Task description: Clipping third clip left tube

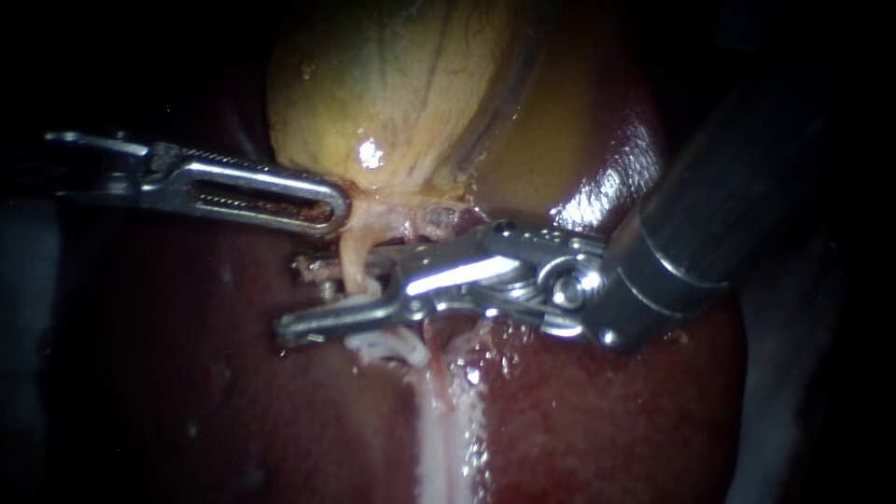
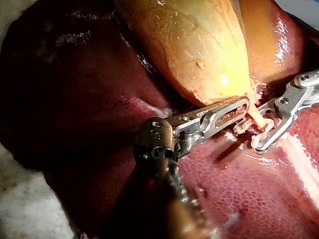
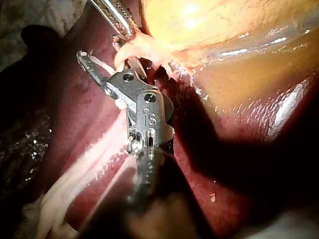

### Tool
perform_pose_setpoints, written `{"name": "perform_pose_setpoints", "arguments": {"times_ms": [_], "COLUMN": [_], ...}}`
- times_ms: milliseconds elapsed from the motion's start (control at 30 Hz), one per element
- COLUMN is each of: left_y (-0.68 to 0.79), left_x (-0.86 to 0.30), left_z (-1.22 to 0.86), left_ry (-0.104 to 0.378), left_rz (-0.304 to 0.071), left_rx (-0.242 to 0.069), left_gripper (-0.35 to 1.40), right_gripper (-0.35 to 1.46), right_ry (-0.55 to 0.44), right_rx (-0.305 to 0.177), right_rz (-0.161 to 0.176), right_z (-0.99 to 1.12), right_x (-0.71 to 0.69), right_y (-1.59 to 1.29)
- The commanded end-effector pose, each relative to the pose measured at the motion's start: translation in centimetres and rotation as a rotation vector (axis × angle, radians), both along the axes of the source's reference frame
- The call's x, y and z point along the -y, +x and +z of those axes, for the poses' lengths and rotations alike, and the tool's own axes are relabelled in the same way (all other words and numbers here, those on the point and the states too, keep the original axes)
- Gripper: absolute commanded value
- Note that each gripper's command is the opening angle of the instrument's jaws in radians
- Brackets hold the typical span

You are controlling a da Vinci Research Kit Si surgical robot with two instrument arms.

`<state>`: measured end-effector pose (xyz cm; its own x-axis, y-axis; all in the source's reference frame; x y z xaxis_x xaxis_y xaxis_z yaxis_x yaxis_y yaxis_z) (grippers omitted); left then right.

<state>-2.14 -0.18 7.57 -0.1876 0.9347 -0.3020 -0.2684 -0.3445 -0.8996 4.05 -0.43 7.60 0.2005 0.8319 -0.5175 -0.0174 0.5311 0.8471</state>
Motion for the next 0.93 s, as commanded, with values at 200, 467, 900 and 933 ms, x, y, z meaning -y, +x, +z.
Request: {"name": "perform_pose_setpoints", "arguments": {"times_ms": [200, 467, 900, 933], "left_y": [0.00, 0.01, 0.01, 0.01], "left_x": [0.00, 0.00, 0.00, 0.00], "left_z": [0.00, 0.00, 0.00, 0.00], "left_ry": [0.000, 0.000, 0.000, 0.000], "left_rz": [0.000, 0.000, 0.000, 0.001], "left_rx": [-0.001, 0.000, 0.000, 0.000], "left_gripper": [-0.35, -0.35, -0.35, -0.35], "right_gripper": [-0.35, -0.35, -0.35, -0.35], "right_ry": [0.108, 0.125, 0.123, 0.123], "right_rx": [0.009, 0.045, 0.045, 0.045], "right_rz": [0.011, -0.021, -0.027, -0.027], "right_z": [-0.06, -0.02, -0.01, -0.01], "right_x": [0.02, 0.13, 0.16, 0.16], "right_y": [-0.12, -0.14, -0.14, -0.14]}}
